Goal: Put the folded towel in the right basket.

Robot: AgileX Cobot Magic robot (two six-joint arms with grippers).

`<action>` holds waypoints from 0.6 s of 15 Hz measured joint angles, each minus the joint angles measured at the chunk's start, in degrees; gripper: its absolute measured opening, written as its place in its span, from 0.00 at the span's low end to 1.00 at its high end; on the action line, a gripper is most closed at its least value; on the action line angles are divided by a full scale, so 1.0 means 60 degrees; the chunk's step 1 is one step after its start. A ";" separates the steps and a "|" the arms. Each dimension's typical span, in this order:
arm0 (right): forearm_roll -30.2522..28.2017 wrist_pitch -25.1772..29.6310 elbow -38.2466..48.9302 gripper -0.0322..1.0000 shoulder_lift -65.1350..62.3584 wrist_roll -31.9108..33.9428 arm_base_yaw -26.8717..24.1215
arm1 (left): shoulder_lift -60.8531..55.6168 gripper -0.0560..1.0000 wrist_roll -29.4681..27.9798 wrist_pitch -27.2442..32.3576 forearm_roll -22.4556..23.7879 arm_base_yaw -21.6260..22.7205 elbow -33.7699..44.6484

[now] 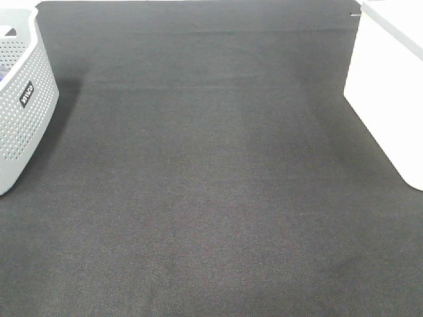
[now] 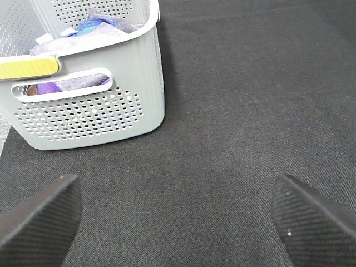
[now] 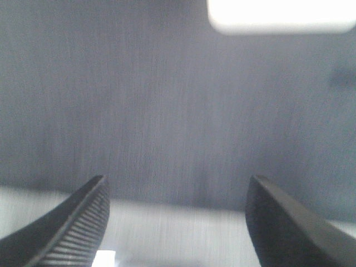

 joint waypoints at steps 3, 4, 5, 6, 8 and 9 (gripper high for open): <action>-0.0029 -0.0296 0.0057 0.67 -0.1098 0.0000 0.0000 | 0.0000 0.88 0.0000 0.0000 0.0000 0.0000 0.0000; -0.0048 -0.0401 0.0076 0.67 -0.1557 0.0000 0.0000 | 0.0000 0.88 0.0000 0.0000 0.0000 0.0000 0.0000; -0.0048 -0.0745 0.0286 0.67 -0.2158 0.0000 0.0000 | 0.0000 0.88 0.0000 0.0000 0.0000 0.0000 0.0000; -0.0048 -0.0888 0.0372 0.67 -0.2340 0.0000 0.0000 | 0.0000 0.88 0.0000 0.0000 0.0000 0.0000 0.0000; -0.0067 -0.1012 0.0420 0.67 -0.2349 0.0000 0.0000 | 0.0000 0.88 0.0000 0.0000 0.0000 0.0000 0.0000; -0.0067 -0.1012 0.0420 0.67 -0.2349 0.0000 0.0000 | 0.0000 0.88 0.0000 0.0000 0.0000 0.0000 0.0000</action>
